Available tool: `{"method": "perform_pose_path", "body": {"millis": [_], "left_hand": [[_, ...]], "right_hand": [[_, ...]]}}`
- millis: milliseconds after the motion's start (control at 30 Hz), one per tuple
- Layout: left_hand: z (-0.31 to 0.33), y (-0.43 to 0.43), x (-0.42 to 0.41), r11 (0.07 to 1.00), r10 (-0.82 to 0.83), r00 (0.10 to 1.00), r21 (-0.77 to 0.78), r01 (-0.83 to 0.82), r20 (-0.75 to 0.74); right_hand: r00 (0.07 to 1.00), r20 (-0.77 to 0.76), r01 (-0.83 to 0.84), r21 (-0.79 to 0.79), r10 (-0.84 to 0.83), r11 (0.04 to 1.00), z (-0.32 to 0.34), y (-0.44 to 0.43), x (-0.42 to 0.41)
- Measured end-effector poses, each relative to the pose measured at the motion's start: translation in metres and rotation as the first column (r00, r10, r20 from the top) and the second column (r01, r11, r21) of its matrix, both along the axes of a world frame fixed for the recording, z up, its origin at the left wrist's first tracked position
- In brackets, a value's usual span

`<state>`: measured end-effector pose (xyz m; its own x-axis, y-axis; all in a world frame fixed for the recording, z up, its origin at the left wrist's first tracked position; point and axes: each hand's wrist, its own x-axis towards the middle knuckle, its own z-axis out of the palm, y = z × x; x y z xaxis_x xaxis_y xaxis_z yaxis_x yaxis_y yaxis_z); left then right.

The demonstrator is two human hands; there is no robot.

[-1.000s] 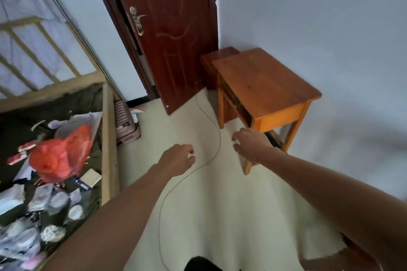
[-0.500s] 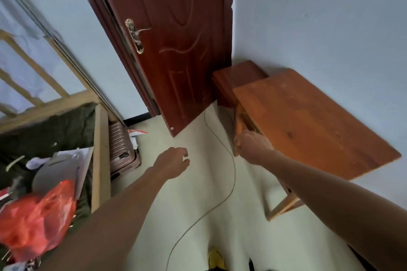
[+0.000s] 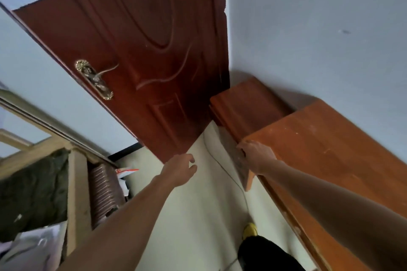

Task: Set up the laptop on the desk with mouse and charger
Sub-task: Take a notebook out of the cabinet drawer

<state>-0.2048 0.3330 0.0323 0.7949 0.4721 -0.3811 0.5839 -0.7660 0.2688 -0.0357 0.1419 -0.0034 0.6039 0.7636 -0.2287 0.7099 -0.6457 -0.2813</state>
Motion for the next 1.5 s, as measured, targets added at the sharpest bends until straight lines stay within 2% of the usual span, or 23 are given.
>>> {"method": "perform_pose_path", "body": {"millis": [100,300,467,567,600,700,733,833,900,967,1000,1067,1133,1233,1300,1367,1433,1500], "left_hand": [[0.004,0.046,0.052,1.0,0.023,1.0,-0.02,-0.023,0.011],[-0.007,0.129,0.134,0.991,0.016,0.998,-0.133,-0.024,-0.06],[-0.052,0.195,0.218,0.983,-0.145,0.983,-0.133,0.13,-0.113],[-0.082,0.229,0.281,0.934,-0.341,0.925,-0.17,0.313,-0.168],[-0.091,0.239,0.301,0.91,-0.402,0.898,-0.186,0.37,-0.179],[-0.12,0.263,0.355,0.843,-0.533,0.818,-0.221,0.491,-0.215],[-0.128,0.268,0.365,0.844,-0.53,0.819,-0.235,0.483,-0.222],[-0.165,0.287,0.394,0.867,-0.458,0.859,-0.33,0.374,-0.228],[-0.192,0.295,0.406,0.874,-0.381,0.897,-0.404,0.271,-0.223],[-0.219,0.3,0.416,0.872,-0.302,0.925,-0.46,0.169,-0.231],[-0.232,0.301,0.42,0.873,-0.254,0.941,-0.473,0.123,-0.224],[-0.26,0.301,0.429,0.874,-0.172,0.97,-0.482,0.069,-0.173],[-0.277,0.301,0.436,0.86,-0.124,0.986,-0.508,0.051,-0.111],[-0.312,0.295,0.443,0.863,-0.056,0.995,-0.505,0.008,-0.079],[-0.324,0.289,0.446,0.845,0.006,0.994,-0.53,-0.062,-0.107],[-0.335,0.285,0.445,0.812,0.027,0.989,-0.575,-0.105,-0.142],[-0.345,0.285,0.443,0.802,0.01,0.992,-0.592,-0.085,-0.128],[-0.356,0.287,0.439,0.805,-0.026,0.997,-0.593,-0.025,-0.078]], "right_hand": [[0.999,-0.048,0.016,-0.003,-0.016,1.0,-0.007,0.047,0.051],[0.986,-0.132,0.102,-0.042,-0.107,0.994,-0.028,0.121,0.121],[0.918,-0.224,0.326,-0.049,-0.328,0.944,-0.075,0.167,0.153],[0.788,-0.286,0.537,-0.113,-0.545,0.836,-0.107,0.19,0.164],[0.725,-0.304,0.609,-0.135,-0.618,0.782,-0.117,0.197,0.166],[0.443,-0.387,0.802,-0.232,-0.808,0.551,-0.142,0.214,0.166],[0.349,-0.415,0.843,-0.253,-0.84,0.476,-0.147,0.216,0.163],[-0.032,-0.493,0.947,-0.294,-0.869,0.131,-0.168,0.228,0.149],[-0.284,-0.52,0.941,-0.313,-0.805,-0.13,-0.185,0.232,0.138],[-0.508,-0.562,0.861,-0.327,-0.652,-0.389,-0.207,0.232,0.132],[-0.598,-0.578,0.793,-0.325,-0.555,-0.516,-0.219,0.231,0.131],[-0.716,-0.576,0.637,-0.309,-0.394,-0.706,-0.242,0.226,0.13],[-0.756,-0.578,0.533,-0.273,-0.306,-0.801,-0.257,0.222,0.129],[-0.731,-0.623,0.467,-0.163,-0.276,-0.869,-0.282,0.221,0.119],[-0.704,-0.643,0.46,-0.09,-0.302,-0.883,-0.292,0.219,0.115],[-0.68,-0.679,0.447,-0.084,-0.277,-0.891,-0.298,0.216,0.115],[-0.653,-0.727,0.429,-0.122,-0.214,-0.895,-0.302,0.212,0.119],[-0.641,-0.734,0.453,-0.123,-0.226,-0.883,-0.306,0.209,0.119]]}}
